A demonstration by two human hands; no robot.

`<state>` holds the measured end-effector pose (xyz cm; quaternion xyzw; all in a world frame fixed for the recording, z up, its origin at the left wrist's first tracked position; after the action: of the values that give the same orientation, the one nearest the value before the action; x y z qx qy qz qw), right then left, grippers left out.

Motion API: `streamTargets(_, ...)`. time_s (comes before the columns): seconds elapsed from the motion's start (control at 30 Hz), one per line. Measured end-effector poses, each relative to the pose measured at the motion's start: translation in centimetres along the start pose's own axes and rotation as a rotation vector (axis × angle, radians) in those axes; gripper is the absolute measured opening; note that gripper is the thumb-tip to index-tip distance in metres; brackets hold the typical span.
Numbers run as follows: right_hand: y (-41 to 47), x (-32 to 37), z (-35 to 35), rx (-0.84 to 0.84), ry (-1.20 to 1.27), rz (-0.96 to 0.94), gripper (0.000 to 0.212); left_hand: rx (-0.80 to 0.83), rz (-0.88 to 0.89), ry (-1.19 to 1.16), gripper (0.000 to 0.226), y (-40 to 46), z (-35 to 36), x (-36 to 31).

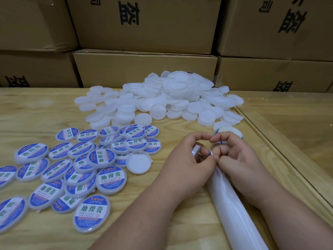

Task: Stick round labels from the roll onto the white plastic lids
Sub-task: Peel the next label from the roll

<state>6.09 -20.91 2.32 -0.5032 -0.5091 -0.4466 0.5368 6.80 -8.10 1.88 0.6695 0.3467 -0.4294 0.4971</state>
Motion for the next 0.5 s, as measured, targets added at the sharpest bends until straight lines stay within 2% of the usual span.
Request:
streamTargets(0.3, -0.17, 0.22, 0.04, -0.034, -0.039, -0.017, 0.035, 0.001, -0.009, 0.025, 0.033, 0.08, -0.15, -0.03)
streamTargets(0.5, -0.17, 0.23, -0.30, -0.084, -0.042, -0.001, 0.041, -0.071, -0.041, 0.031, 0.035, 0.02, -0.58, 0.09)
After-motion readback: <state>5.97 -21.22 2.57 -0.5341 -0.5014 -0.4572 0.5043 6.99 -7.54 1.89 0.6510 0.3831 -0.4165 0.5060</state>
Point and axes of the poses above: each hand's wrist, its own y-axis towards the middle knuckle, its own z-axis out of the palm, x = y × z, the point moved 6 cm from there along y, towards the middle knuckle, and after that the axes turned 13 degrees about z, right-handed, at the moved point
